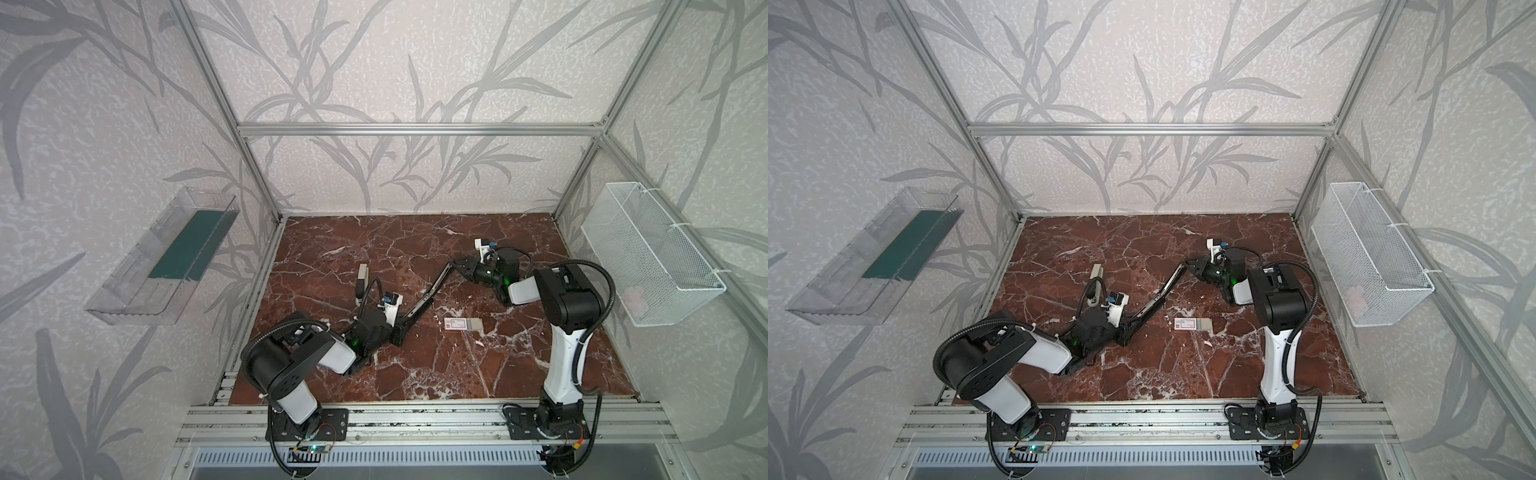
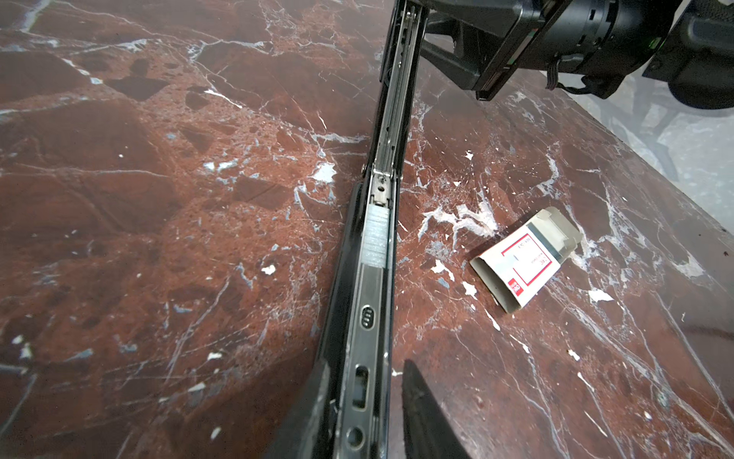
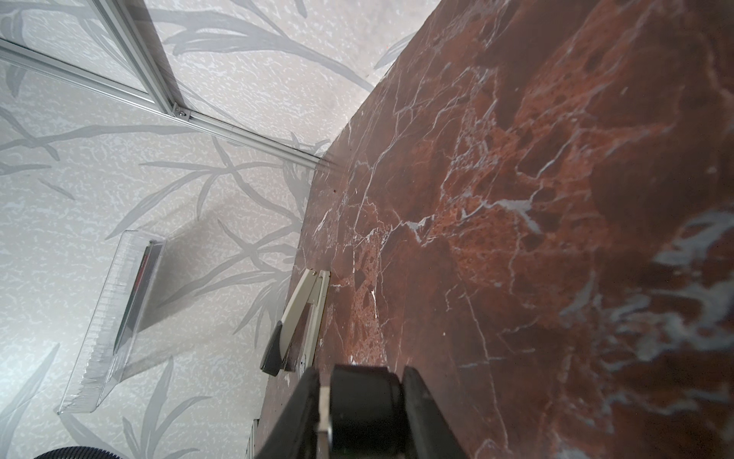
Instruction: Load the staples into the stapler
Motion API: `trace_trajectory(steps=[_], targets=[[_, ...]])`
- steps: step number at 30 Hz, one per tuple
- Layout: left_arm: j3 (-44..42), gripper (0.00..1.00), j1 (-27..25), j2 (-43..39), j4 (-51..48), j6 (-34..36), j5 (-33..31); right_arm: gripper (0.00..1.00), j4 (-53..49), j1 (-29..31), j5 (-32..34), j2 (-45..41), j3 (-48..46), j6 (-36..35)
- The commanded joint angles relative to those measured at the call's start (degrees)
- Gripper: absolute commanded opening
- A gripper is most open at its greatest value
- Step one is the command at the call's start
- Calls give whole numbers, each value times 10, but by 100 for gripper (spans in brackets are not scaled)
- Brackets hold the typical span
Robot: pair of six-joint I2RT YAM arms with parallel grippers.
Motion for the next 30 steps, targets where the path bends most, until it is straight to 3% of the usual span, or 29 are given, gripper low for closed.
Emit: trace_trajectory(steps=[1,10,25,30], targets=[[-19,34,0,41,93,-6,13,24,30,-3,-4,-24,-1,13],[-51,32,-1,72,199,-4,-3,24,21,-3,0,-27,-1,9],[-70,30,-1,68,231,20,-8,24,7,-3,0,-26,-2,-1],[-60,11,-1,63,201,31,4,24,4,-3,1,-28,0,-3]])
